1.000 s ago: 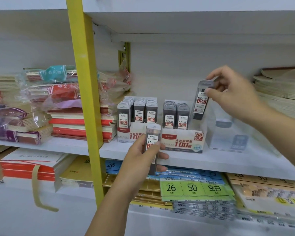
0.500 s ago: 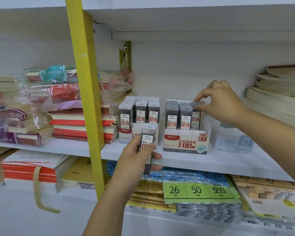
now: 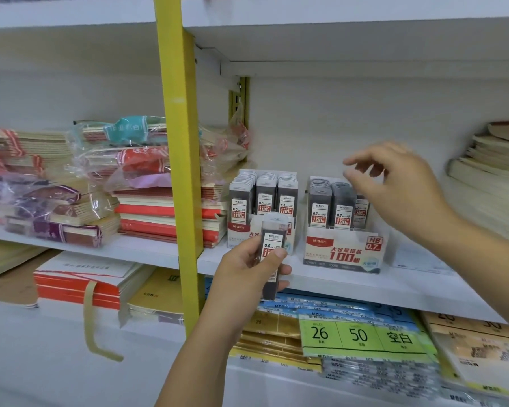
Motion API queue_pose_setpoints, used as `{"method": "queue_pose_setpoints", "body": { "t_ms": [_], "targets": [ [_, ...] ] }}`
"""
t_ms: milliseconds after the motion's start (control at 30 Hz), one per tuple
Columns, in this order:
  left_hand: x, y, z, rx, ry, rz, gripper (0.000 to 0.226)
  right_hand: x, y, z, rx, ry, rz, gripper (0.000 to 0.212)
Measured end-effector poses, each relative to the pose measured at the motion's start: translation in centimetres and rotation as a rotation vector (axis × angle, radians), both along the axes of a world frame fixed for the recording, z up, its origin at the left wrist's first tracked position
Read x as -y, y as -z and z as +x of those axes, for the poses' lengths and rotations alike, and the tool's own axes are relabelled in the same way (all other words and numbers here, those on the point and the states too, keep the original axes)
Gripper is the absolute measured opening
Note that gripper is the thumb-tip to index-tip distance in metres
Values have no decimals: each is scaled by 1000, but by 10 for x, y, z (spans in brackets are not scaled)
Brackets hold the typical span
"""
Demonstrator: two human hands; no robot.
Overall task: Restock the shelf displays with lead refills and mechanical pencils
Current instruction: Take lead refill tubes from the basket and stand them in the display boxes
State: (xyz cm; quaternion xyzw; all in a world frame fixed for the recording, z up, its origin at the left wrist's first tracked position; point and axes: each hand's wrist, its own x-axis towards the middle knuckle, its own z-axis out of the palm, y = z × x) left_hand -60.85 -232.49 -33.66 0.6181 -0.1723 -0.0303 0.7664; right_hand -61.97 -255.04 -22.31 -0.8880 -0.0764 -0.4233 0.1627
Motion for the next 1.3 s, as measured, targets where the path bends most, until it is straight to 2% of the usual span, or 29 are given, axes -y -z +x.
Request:
{"method": "queue_pose_setpoints", "body": {
  "t_ms": [100, 167, 267, 333, 400, 500, 633, 733, 833, 933, 1033, 1100, 1300],
  "targets": [
    [-4, -2, -2, 19, 25, 10, 14, -52, 20, -18, -337, -296, 109, 28],
    [-6, -3, -5, 31, 45, 4, 12, -72, 33, -17, -424, -354, 134, 34],
    [-8, -4, -3, 98, -62, 60, 9, -81, 30, -11, -362, -413, 315, 23],
    [-12, -1, 5, 229, -252, 206, 16, -80, 18, -7, -277, -445, 479, 16],
    [-18, 1, 12, 371, -456, 400, 32, -76, 1, 0, -145, -415, 558, 11],
    [-24, 5, 20, 528, -552, 590, 46, -75, -17, 13, -29, -358, 466, 11],
    [-25, 15, 27, 550, -501, 693, 57, -84, -17, 30, -37, -256, 211, 14],
    [-27, 19, 29, 552, -480, 686, 58, -87, -11, 43, -116, -213, 98, 18],
    [-29, 20, 29, 551, -454, 672, 58, -87, -6, 54, -230, -213, 72, 25],
    [-30, 20, 29, 559, -452, 675, 57, -87, -2, 66, -283, -171, 1, 22],
    [-31, 20, 29, 570, -446, 675, 58, -86, 4, 76, -213, -73, -194, 17],
    [-32, 21, 29, 577, -439, 678, 58, -85, 5, 79, -152, -11, -280, 24],
    [-34, 19, 26, 579, -438, 672, 57, -82, 9, 70, -177, 45, -318, 41]
  ]
}}
